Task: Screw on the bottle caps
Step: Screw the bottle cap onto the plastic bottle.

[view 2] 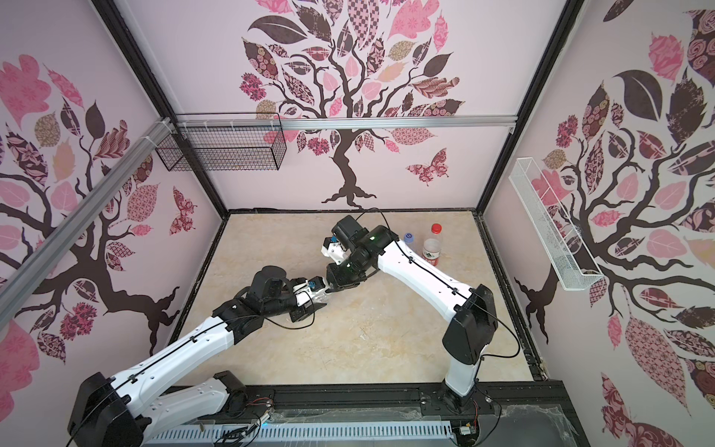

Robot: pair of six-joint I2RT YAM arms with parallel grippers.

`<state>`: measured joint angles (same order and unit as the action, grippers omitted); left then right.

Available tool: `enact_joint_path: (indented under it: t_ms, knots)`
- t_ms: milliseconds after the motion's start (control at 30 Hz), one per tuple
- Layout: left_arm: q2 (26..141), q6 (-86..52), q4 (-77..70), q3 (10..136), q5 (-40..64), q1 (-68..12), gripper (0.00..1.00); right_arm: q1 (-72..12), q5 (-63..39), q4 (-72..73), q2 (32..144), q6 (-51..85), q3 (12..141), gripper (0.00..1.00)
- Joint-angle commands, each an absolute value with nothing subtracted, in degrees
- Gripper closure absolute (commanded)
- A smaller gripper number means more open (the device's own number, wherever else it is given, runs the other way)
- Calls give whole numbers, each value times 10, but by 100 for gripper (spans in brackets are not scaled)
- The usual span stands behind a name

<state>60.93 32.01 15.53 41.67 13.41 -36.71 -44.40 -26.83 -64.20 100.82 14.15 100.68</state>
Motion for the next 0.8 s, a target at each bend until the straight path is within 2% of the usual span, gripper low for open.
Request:
enact_joint_path:
  t_ms: [0, 200, 267, 467, 700, 767]
  knots:
    - [580, 348, -52, 442, 168, -401, 62, -449, -332, -601, 1043, 257, 993, 78]
    - [601, 406, -108, 427, 90, -439, 62, -419, -349, -494, 1013, 450, 920, 77]
    - [612, 432, -114, 426, 71, -455, 62, -406, -327, -482, 1006, 513, 906, 74]
    - [621, 443, -139, 400, 45, -465, 61, -401, -328, -319, 955, 714, 781, 66]
    - [625, 402, -62, 395, 17, -452, 61, -397, -247, -360, 905, 686, 788, 59]
    - [629, 381, -42, 400, 21, -443, 61, -397, -228, -373, 892, 668, 791, 55]
